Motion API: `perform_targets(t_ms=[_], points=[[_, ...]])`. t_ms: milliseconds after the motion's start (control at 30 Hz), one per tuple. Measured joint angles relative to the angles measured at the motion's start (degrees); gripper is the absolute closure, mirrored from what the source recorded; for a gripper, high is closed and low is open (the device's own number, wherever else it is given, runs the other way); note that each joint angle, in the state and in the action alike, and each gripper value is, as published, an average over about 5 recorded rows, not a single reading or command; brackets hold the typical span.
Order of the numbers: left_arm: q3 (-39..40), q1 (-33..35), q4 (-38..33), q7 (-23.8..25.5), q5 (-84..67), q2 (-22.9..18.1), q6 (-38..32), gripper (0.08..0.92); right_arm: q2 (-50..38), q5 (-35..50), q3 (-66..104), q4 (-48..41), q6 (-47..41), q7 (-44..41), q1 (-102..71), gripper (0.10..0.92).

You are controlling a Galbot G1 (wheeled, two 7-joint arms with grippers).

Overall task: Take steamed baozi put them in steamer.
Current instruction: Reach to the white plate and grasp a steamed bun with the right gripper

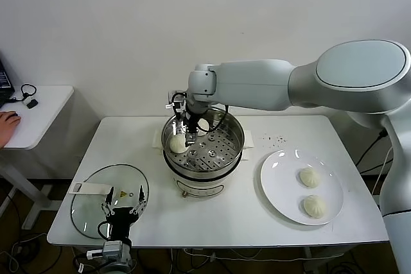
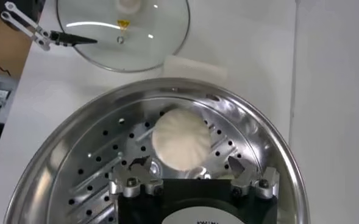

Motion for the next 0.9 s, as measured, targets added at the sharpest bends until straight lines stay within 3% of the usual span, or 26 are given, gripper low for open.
perform_targets(t_ms=[900], points=[[0.12,0.78,-0.38,-0.06,1.21,0.00,0.05,0.177,-26.04,-9.17,-11.76,18.09,12.28,-12.99,18.90,0.203]])
